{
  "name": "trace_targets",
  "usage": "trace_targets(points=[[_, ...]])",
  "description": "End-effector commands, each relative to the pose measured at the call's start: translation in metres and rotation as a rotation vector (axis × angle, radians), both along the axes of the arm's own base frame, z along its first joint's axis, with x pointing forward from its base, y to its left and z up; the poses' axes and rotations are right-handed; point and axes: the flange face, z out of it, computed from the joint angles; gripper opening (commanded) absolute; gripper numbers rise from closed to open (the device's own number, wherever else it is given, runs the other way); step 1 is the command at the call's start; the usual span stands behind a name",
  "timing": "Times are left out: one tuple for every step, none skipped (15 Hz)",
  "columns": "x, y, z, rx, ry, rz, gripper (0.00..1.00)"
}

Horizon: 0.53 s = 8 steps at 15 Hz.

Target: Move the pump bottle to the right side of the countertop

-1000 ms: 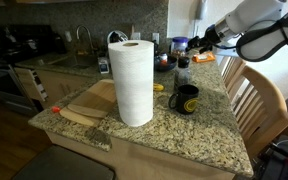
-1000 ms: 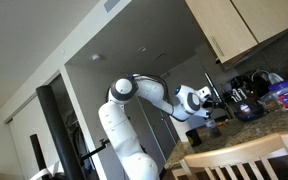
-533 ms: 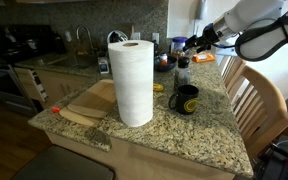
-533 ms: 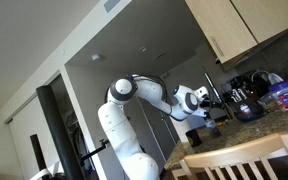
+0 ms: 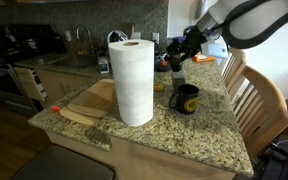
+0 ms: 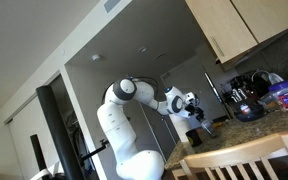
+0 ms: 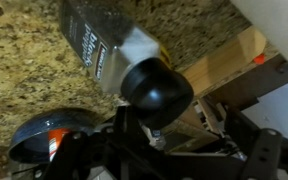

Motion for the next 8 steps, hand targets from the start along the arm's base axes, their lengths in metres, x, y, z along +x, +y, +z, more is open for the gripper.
trace_targets(points=[[-0.0013,0.0046,0.0068,0.006,0.008,0.015,1.00],[-0.0026,0.0039,0.0116,0.008,0.010,0.018,1.00],[-0.0026,0.0003,0.0134,0.008,0.009,0.014,1.00],[-0.0021,-0.0027,0.0133,0.007,0.009,0.011,1.00],[-0.0016,-0.0039,0.0125,0.006,0.010,0.010,1.00],[-0.0015,-0.0041,0.0120,0.005,0.011,0.010,1.00],[-0.0015,-0.0040,0.0120,0.005,0.011,0.010,1.00],[-0.0015,-0.0040,0.0119,0.005,0.011,0.010,1.00]])
